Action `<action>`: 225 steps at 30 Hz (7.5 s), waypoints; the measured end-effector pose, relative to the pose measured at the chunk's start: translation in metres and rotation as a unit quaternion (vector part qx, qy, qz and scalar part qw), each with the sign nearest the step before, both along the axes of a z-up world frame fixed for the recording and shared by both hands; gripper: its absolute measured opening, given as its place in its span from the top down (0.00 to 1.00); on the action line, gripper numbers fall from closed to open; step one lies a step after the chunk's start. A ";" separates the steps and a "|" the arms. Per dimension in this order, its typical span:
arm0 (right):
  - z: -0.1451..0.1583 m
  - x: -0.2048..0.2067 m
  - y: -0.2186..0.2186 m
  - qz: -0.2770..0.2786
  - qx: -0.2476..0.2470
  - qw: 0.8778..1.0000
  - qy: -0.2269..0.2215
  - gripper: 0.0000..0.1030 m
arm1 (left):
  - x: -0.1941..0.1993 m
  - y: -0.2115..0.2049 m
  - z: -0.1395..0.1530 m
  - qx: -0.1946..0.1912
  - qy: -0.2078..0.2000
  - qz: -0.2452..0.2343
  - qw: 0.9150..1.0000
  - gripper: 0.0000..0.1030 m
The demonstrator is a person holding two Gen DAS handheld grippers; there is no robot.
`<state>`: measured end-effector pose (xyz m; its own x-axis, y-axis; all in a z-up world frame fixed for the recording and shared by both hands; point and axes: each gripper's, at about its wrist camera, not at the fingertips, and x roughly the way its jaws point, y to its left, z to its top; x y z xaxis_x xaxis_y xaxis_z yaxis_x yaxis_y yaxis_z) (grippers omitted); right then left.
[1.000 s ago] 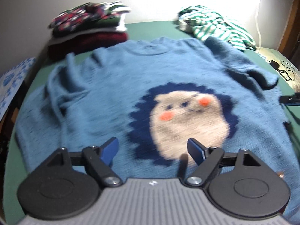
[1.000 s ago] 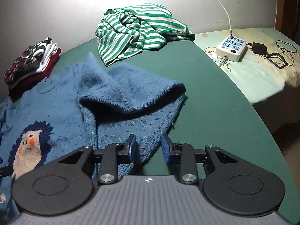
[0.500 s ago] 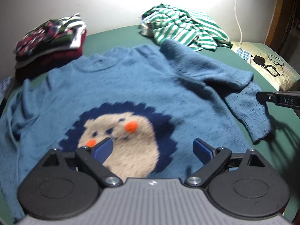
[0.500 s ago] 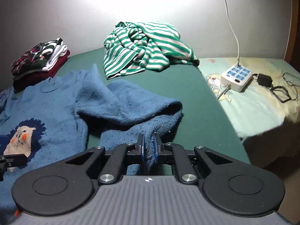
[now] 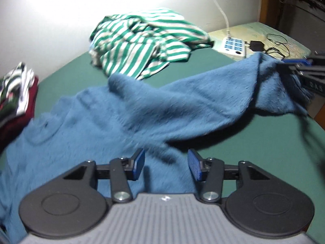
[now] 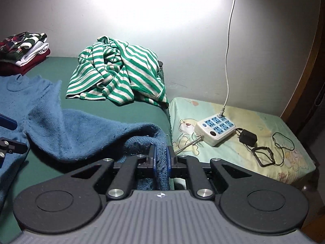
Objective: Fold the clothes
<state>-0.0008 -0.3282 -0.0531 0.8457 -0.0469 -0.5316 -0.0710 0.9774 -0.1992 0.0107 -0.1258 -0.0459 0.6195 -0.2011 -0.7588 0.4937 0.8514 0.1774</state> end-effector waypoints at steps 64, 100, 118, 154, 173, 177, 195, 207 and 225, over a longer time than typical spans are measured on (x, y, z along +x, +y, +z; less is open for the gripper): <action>-0.074 -0.006 -0.150 -0.323 0.596 0.713 0.178 0.54 | 0.020 -0.026 -0.019 -0.040 0.025 -0.023 0.999 0.78; -0.034 0.030 -0.073 0.065 0.039 0.992 0.104 0.94 | 0.021 -0.038 -0.017 -0.025 0.025 -0.031 0.999 0.53; -0.014 0.037 -0.055 -0.011 -0.187 0.982 -0.001 0.96 | 0.020 -0.049 -0.016 -0.058 0.054 -0.054 0.995 0.50; -0.043 -0.010 0.148 0.466 -0.383 0.790 -0.108 0.88 | 0.031 0.122 0.006 -0.185 0.071 0.169 0.965 0.38; 0.017 -0.044 0.077 0.231 -0.088 0.969 0.004 0.68 | 0.046 0.074 -0.014 -0.229 0.118 0.109 0.960 0.23; 0.006 -0.044 0.076 0.214 -0.066 0.975 0.012 0.68 | 0.054 0.075 -0.015 -0.255 0.125 0.129 0.950 0.28; 0.023 -0.028 0.070 0.182 -0.044 0.982 0.029 0.68 | 0.056 0.069 0.014 -0.206 0.036 0.165 0.964 1.00; 0.005 -0.004 0.079 0.181 -0.062 0.977 0.099 0.61 | 0.052 0.080 0.079 -0.178 -0.058 0.161 0.969 1.00; 0.041 0.026 0.155 0.171 -0.096 0.975 0.102 0.95 | 0.031 0.170 0.127 -0.184 -0.123 0.159 0.962 1.00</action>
<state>0.0257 -0.1735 -0.0124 0.7076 0.1037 -0.6990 -0.4426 0.8362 -0.3240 0.0418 0.0441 0.0815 0.8455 -0.1988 -0.4956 0.1790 0.9799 -0.0876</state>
